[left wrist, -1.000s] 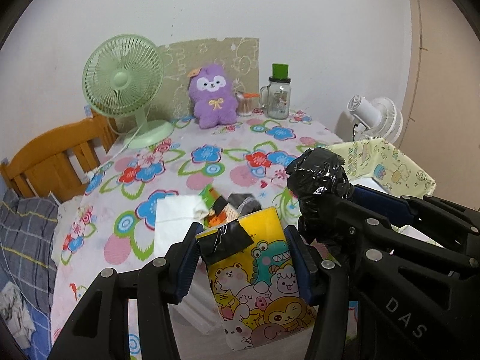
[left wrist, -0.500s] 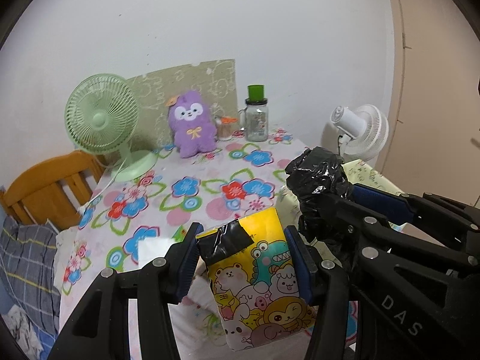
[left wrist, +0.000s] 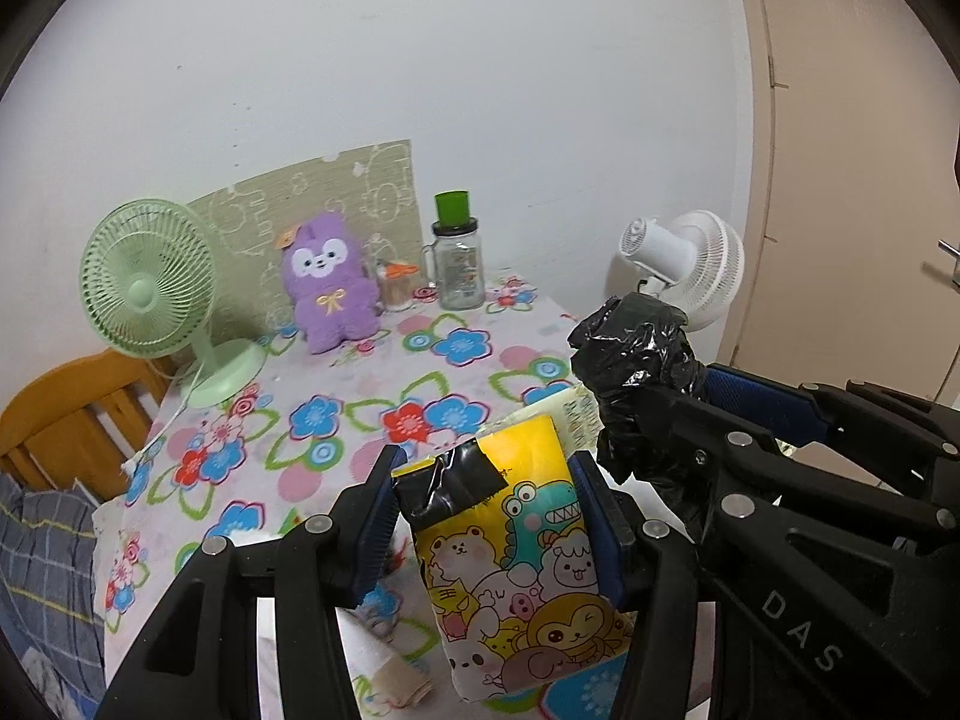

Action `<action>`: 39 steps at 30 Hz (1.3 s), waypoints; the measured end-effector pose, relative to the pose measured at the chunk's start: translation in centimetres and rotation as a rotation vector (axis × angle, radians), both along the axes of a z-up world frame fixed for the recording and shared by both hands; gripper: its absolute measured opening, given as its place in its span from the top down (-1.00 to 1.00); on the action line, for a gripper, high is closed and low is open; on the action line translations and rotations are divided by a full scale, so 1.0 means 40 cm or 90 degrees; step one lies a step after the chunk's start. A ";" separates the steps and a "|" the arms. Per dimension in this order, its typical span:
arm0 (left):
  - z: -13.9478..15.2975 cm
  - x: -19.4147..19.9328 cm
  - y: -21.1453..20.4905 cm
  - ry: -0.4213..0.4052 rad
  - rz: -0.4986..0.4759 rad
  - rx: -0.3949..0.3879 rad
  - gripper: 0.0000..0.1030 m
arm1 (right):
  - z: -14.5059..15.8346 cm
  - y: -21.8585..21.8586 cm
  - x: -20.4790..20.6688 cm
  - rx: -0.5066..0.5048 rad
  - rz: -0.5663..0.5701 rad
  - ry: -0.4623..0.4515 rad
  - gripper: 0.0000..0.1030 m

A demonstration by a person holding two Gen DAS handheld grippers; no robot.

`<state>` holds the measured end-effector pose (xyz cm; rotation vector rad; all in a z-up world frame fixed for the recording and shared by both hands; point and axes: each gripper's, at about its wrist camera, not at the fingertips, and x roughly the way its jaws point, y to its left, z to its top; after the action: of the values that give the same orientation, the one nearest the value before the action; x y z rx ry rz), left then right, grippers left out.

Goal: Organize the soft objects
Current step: 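Lift and carry the black bundle with the right gripper while the left carries the yellow box to the basket, then open the right gripper over the basket while the left releases the yellow box inside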

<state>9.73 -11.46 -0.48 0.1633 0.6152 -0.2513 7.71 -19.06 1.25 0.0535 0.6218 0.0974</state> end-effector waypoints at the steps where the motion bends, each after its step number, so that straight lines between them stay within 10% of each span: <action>1: 0.000 0.005 -0.007 0.000 -0.002 0.000 -0.10 | 0.001 -0.008 0.002 -0.001 -0.003 -0.001 0.39; 29: -0.109 0.168 -0.138 0.072 -0.033 0.021 -0.16 | -0.100 -0.190 0.147 0.005 -0.044 0.070 0.37; 39: -0.138 0.180 -0.153 0.080 -0.031 0.044 -0.79 | -0.150 -0.222 0.185 0.024 -0.065 0.108 0.03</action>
<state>16.93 -17.59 -6.01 0.2309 0.7455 -0.2883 15.12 -27.95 -4.74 0.1314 0.7859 0.0050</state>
